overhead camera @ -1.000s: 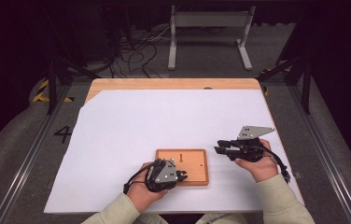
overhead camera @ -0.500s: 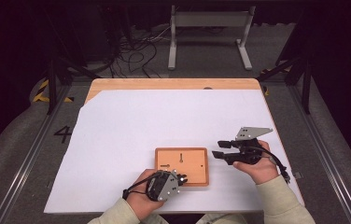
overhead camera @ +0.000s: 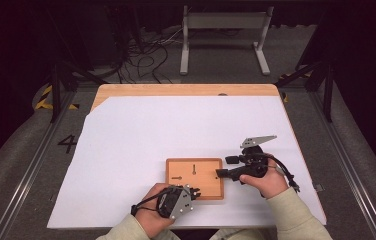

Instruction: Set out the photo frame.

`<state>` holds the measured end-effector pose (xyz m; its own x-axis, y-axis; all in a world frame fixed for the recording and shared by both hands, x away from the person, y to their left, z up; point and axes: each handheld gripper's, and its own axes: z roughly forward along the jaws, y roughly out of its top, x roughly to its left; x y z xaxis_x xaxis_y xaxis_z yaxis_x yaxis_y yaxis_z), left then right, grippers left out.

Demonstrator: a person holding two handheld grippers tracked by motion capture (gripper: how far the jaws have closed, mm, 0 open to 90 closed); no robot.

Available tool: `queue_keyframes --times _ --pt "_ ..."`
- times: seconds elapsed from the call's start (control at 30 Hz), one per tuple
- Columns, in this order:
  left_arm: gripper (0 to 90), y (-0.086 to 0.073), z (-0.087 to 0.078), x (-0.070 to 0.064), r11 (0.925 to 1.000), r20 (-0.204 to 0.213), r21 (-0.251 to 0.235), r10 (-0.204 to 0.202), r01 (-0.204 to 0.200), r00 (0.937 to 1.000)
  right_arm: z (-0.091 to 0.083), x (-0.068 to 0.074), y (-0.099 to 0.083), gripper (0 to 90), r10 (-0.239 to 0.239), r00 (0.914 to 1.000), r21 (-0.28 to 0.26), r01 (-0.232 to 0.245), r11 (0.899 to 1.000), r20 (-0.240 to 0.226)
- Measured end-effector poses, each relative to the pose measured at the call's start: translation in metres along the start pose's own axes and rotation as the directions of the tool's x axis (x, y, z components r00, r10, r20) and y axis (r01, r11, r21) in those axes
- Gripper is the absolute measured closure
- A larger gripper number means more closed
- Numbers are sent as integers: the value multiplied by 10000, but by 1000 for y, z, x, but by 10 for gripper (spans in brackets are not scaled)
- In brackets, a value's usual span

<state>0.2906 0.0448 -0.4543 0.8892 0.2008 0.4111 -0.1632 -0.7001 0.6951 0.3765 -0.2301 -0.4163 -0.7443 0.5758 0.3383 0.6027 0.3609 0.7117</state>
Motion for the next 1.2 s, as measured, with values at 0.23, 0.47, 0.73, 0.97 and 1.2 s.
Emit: queue_keyframes --times 0.23,0.47,0.73,0.97,1.2 --pt "840 -1 0 0 10000 35 -60 -33 33 10000 24 -7 -1 222 434 9982 427 -417 9982 -411" --pt "840 -1 -1 -2 10000 0 -52 -46 46 10000 41 -11 0 220 631 9948 794 -568 9952 -794" --pt "840 -2 0 -1 9997 47 -136 -209 210 9998 56 -9 -2 287 737 9811 1229 -520 9911 -1792" --pt "839 -2 -1 -1 9996 125 -132 -256 258 9996 53 -13 -3 360 1188 9688 1387 -898 9863 -2177" --pt "778 -4 -4 5 9925 974 -255 -1162 1192 9884 47 -10 -2 429 1087 9670 1401 -777 9871 -2302"
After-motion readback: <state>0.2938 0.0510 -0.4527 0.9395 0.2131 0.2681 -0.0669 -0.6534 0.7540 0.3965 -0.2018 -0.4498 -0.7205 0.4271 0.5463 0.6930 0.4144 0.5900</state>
